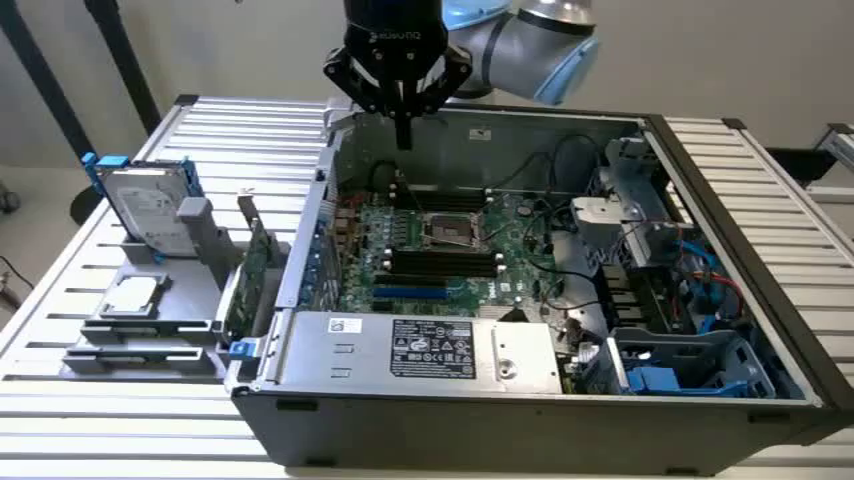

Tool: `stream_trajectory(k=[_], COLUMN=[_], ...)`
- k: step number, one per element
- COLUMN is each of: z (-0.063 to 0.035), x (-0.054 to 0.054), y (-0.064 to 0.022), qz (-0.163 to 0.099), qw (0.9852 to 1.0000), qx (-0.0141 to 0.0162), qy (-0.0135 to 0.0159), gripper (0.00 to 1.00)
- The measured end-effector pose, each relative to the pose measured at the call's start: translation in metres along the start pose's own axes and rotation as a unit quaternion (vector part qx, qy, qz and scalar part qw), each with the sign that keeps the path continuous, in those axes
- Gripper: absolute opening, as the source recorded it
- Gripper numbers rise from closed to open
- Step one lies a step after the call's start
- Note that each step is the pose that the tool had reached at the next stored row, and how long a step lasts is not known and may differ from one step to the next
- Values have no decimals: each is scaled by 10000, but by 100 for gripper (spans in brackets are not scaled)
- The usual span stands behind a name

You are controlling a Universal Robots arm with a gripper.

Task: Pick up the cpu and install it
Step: 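Reach for the cpu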

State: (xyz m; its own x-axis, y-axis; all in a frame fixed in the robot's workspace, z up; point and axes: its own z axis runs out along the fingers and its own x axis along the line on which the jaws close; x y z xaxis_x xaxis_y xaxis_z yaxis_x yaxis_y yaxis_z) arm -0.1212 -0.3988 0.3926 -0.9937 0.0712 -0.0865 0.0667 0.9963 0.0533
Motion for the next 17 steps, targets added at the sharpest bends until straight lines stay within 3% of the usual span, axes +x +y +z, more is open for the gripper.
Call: stream_trajectory(k=[9,17], z=[0,-2], x=[7,362], y=[-1,-26], qz=[0,-1], qw=[10000,10000], qx=[-2,-1], qy=[-16,-14], gripper=[11,11])
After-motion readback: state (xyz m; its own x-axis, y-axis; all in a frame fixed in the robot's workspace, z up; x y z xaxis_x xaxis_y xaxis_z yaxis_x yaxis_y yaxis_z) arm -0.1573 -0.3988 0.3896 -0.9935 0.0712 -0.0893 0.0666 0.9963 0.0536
